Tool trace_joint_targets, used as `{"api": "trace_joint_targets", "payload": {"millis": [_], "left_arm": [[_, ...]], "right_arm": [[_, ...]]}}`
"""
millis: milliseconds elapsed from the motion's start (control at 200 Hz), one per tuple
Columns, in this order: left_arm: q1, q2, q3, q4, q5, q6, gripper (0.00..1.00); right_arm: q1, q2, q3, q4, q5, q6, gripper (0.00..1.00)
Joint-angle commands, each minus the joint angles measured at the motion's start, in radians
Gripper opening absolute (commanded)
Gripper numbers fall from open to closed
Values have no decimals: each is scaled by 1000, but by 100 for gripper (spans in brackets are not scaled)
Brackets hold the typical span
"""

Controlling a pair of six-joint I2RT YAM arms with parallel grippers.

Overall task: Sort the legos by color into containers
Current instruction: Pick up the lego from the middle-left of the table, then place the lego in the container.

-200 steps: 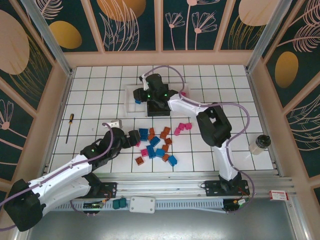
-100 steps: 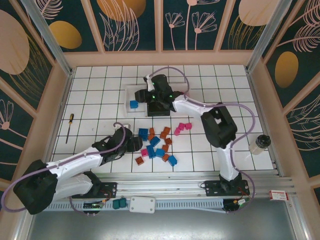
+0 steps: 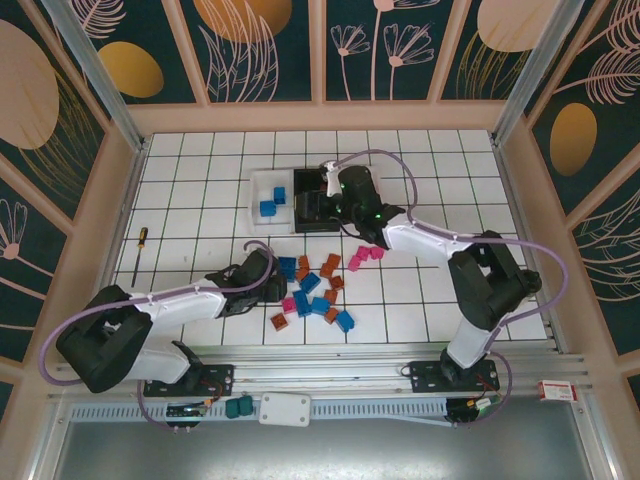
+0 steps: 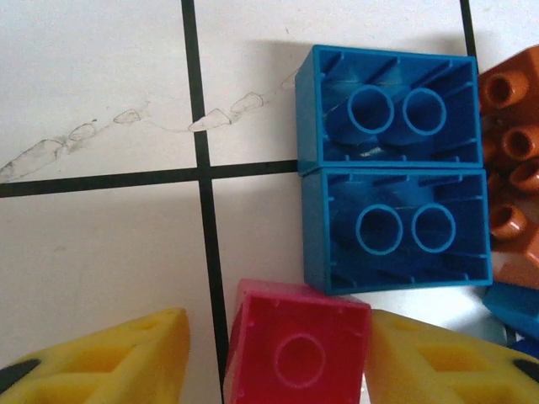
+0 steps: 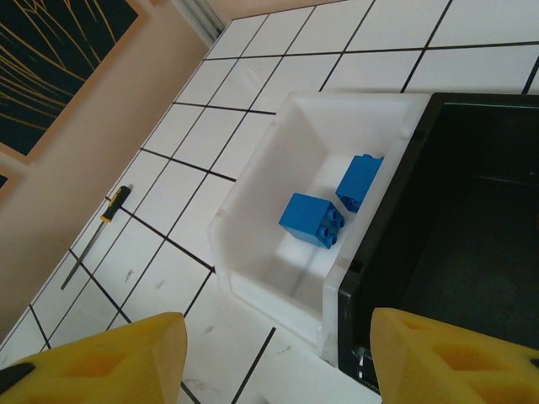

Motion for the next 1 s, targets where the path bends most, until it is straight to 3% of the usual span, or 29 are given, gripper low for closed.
{"api": "trace_joint_targets", "payload": {"millis": [0,140,365,636,996], "left_arm": [[-6,8,21,19,-9,16,46],[-6,-27,31,15,12,7,33],[-6,-46,208,20,70,40,27],[-6,332,714,48,145,136,24],[-3,899,1429,-189,148,194,25]], "right_arm": [[-3,-67,-40,52,31,22,60],[-10,-125,-103,55,52,30,60],[-43,-295,-296,56,132,51,60],[-75,-585,-591,-46,247,96,61],[-80,-801,-720,-203,273,147,61]]}}
